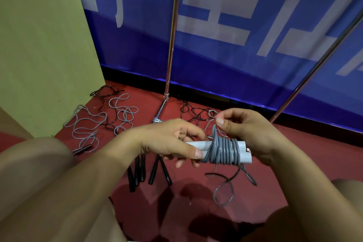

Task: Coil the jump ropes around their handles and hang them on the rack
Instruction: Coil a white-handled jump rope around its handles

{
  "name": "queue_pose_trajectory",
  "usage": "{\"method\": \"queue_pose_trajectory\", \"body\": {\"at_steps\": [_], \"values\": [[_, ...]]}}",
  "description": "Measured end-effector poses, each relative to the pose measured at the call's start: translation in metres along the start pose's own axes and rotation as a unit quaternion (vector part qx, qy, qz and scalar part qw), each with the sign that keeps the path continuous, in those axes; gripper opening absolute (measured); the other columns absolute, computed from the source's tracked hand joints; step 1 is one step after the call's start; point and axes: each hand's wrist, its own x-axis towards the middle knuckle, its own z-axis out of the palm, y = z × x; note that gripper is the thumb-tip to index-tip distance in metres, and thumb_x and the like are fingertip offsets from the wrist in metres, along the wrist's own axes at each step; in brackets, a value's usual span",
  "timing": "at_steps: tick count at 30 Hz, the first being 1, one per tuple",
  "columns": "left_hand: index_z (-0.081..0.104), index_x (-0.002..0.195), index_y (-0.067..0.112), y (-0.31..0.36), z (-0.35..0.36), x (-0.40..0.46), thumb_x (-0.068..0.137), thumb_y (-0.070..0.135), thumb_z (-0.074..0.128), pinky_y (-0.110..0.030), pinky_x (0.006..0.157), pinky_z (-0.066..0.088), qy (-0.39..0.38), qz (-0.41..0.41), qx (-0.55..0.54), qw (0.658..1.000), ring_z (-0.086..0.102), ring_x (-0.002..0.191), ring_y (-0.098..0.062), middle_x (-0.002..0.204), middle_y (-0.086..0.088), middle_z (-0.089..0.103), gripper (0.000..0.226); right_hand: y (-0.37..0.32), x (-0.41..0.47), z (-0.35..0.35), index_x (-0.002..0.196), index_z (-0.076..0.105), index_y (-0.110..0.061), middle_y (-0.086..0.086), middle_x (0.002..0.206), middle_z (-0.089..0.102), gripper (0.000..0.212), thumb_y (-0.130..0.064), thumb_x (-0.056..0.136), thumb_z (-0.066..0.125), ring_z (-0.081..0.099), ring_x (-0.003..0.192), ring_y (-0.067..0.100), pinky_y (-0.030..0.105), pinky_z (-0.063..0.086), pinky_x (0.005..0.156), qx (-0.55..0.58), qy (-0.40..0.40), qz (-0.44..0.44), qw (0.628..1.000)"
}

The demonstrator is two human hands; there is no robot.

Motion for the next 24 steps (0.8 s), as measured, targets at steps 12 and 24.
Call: {"method": "queue_pose_trajectory", "body": {"at_steps": [12,24], "values": [[0.065,0.106,0.012,0.004,0.0,0.001,0.088,0.015,0.061,-0.015,0.032,0.031,0.116,0.102,-0.18,0.971,0.054,0.042,-0.011,0.083,-0.015,0.07,0.018,0.006,0.006,0.005,0.091,0.068,0.003,0.005,0.063,0.057,0.015,0.01,0.089,0.055,0.047,0.053,0.012,0.022,0.04,0.047,-0.049,0.008,-0.022,0.999],[0.063,0.098,0.01,0.003,0.004,0.009,0.094,0.012,0.064,-0.017,0.032,0.031,0.24,0.085,-0.156,0.954,0.053,0.044,-0.014,0.081,-0.012,0.073,0.005,0.002,-0.002,0.02,0.089,0.063,0.006,0.002,0.061,0.056,0.016,-0.006,0.098,0.056,0.043,0.049,0.011,0.027,0.037,0.046,-0.035,0.005,-0.044,0.998]]}}
